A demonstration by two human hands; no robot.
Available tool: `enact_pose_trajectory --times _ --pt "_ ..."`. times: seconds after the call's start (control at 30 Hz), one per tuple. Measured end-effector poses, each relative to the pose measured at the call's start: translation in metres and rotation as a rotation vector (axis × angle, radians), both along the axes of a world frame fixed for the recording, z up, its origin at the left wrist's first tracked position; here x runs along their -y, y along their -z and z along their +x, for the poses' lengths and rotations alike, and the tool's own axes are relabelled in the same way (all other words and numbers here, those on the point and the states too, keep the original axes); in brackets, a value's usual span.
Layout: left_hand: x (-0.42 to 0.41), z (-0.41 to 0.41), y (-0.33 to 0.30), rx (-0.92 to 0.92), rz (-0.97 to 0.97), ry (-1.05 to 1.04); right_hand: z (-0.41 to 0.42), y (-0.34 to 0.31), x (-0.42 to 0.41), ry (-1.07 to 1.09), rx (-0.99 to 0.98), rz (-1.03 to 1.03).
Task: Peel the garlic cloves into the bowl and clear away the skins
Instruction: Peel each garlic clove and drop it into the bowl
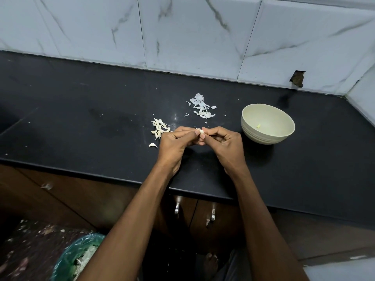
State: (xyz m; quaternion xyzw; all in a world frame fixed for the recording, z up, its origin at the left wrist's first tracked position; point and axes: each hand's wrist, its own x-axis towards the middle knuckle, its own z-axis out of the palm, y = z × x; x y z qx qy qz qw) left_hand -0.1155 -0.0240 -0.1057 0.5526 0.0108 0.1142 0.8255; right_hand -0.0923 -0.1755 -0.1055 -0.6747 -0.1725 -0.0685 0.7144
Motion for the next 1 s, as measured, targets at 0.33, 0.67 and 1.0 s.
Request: enact_pose_trajectory --times 0.33,0.67,1.0 --pt "0.0035 -0.0031 -0.0049 -0.034 0.038 -0.093 0.0 0.001 -0.0009 -0.037 0.04 -0.102" --pt "0.0002 0.0005 0.0005 -0.012 -0.033 -0.022 -0.0039 -0.007 0.0004 -0.063 -0.035 0.047" --pt "0.0012 -0.0021 -0.0002 0.005 0.03 -0.061 -0.0021 -0.0057 0.0003 -0.081 -0.1 0.047"
